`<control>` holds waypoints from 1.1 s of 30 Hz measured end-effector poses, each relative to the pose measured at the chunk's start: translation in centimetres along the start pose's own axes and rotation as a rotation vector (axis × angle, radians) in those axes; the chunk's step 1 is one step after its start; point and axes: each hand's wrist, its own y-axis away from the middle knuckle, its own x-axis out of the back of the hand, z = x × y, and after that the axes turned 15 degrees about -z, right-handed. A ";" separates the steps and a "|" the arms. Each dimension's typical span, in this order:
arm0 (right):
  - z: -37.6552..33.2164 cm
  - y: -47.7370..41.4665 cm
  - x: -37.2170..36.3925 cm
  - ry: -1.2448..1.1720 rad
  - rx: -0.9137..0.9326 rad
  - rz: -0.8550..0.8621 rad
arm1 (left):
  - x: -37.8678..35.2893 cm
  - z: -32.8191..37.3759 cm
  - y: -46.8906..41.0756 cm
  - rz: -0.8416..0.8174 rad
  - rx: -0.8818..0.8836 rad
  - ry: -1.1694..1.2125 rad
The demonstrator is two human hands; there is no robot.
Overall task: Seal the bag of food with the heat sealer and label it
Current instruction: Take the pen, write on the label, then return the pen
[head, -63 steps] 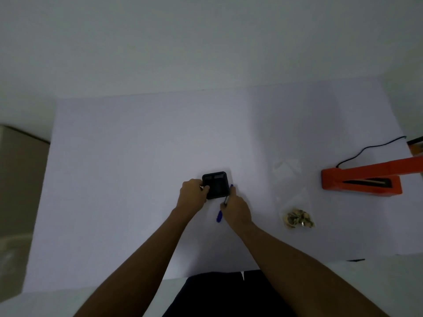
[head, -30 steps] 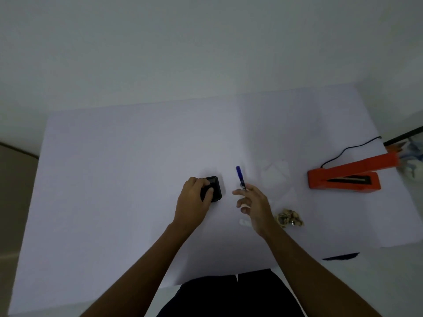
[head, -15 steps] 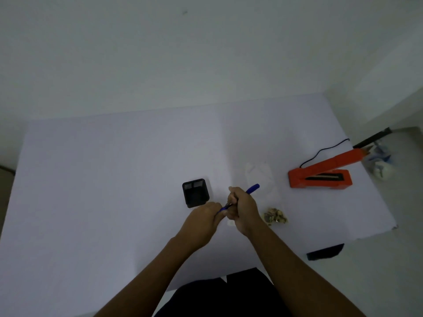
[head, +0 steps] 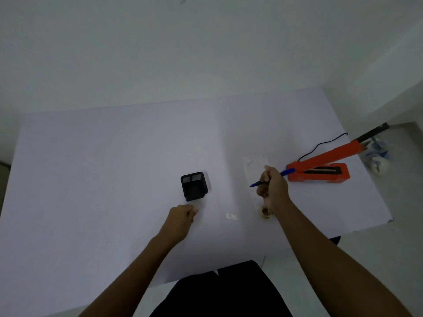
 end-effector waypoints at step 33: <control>11.0 0.6 4.7 0.266 -0.138 0.026 | -7.6 -3.4 -5.2 0.225 0.111 -0.420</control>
